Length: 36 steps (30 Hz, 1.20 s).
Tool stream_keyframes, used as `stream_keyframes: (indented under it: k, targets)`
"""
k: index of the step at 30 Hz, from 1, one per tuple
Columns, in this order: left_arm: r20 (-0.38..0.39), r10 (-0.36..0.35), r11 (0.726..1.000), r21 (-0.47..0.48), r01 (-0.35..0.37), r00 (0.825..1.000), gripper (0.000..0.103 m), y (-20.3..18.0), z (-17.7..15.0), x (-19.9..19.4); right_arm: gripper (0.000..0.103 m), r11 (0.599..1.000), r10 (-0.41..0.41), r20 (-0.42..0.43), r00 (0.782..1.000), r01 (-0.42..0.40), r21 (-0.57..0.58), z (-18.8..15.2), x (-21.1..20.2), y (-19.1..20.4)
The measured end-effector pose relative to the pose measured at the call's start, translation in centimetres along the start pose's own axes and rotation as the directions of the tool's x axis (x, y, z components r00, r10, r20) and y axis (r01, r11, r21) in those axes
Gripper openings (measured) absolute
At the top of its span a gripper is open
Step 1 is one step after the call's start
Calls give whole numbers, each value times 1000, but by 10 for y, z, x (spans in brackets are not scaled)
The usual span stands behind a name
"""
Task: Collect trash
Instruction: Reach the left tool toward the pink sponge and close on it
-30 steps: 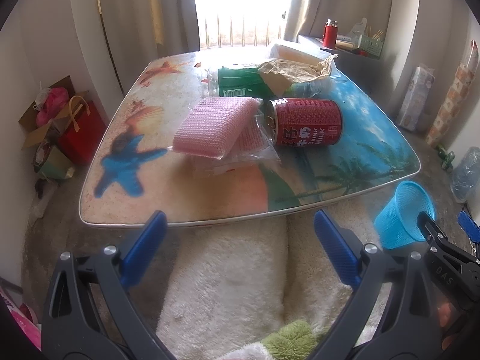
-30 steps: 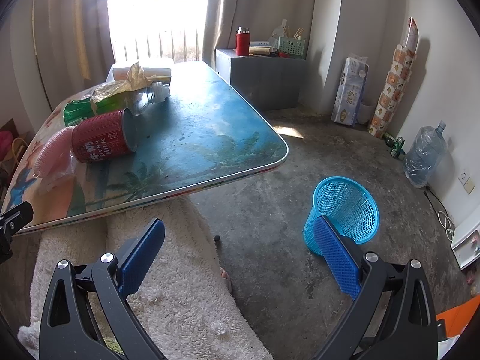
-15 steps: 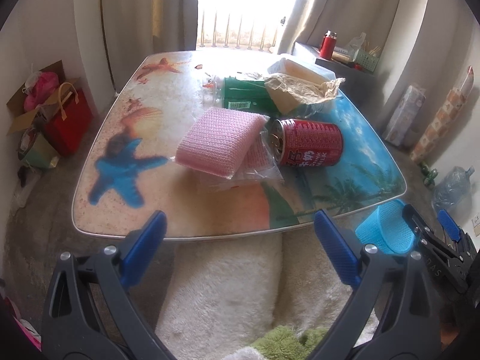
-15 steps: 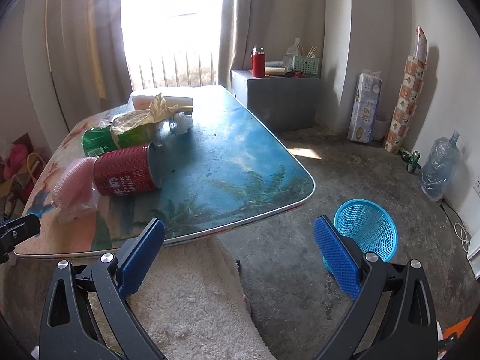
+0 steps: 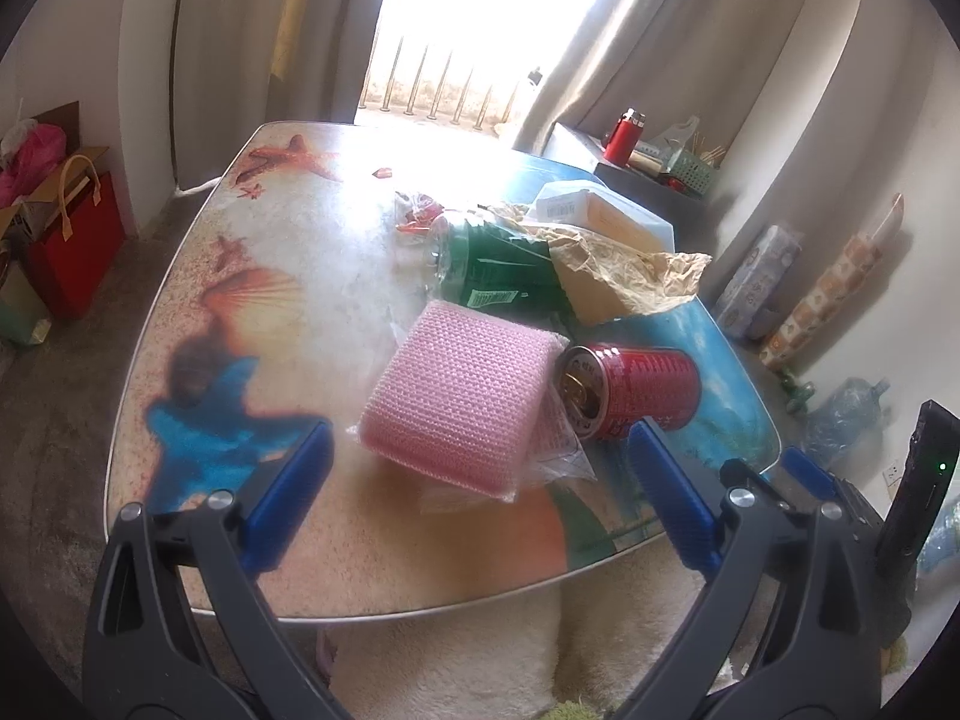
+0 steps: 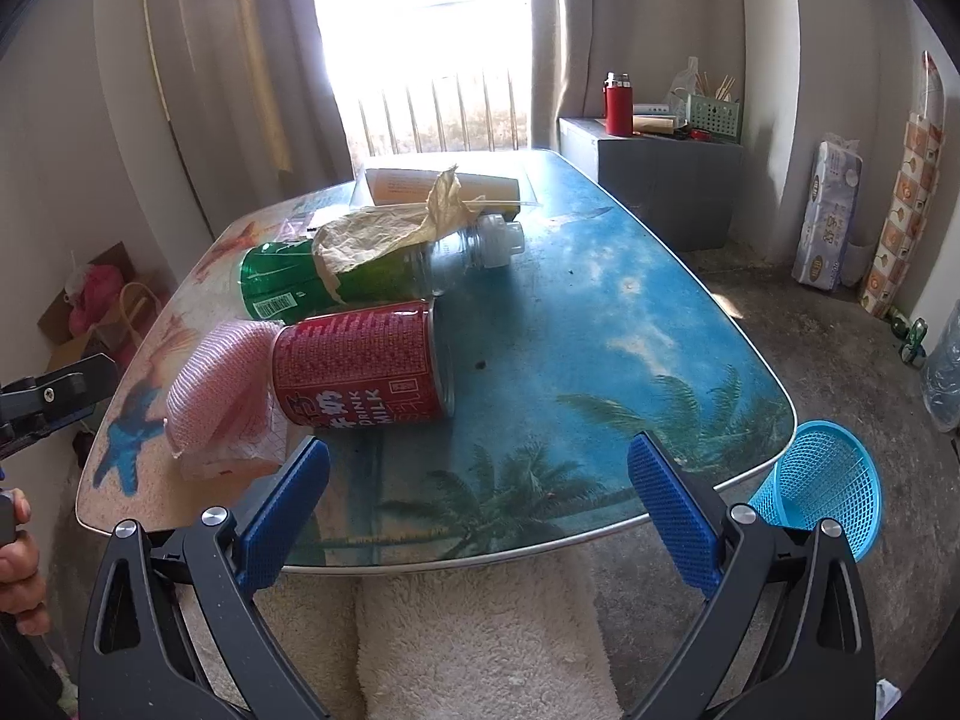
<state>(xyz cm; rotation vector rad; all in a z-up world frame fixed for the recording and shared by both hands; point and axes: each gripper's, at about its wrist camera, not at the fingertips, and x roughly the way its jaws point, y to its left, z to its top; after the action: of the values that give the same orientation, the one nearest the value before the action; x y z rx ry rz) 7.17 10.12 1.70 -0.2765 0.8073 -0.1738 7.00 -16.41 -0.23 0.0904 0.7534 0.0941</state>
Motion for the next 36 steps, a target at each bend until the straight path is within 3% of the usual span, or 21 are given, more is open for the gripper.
stream_keyframes:
  k: [4,9,16,19,20,27,36]
  targets:
    - [-13,-20,998,55,21,1000,94,1,12,14,97,999,38,-21,999,-37,16,8,16,0]
    - [-108,-41,992,116,54,993,94,1,27,48,97,997,59,-79,995,-54,57,16,36,-8]
    - [-228,61,972,235,-6,972,94,-9,38,95,97,992,84,-116,990,-72,105,27,54,-21]
    - [-248,80,970,243,-18,965,78,-8,40,106,97,990,92,-121,988,-78,115,31,58,-24]
    - [-258,73,974,228,-12,963,78,-4,40,108,97,990,95,-122,988,-81,118,31,60,-25]
    - [-237,62,978,207,-12,969,74,1,47,106,97,988,108,-122,987,-93,126,34,59,-29]
    - [-158,51,987,160,-25,986,73,3,51,69,97,985,132,-98,986,-119,125,38,44,-33]
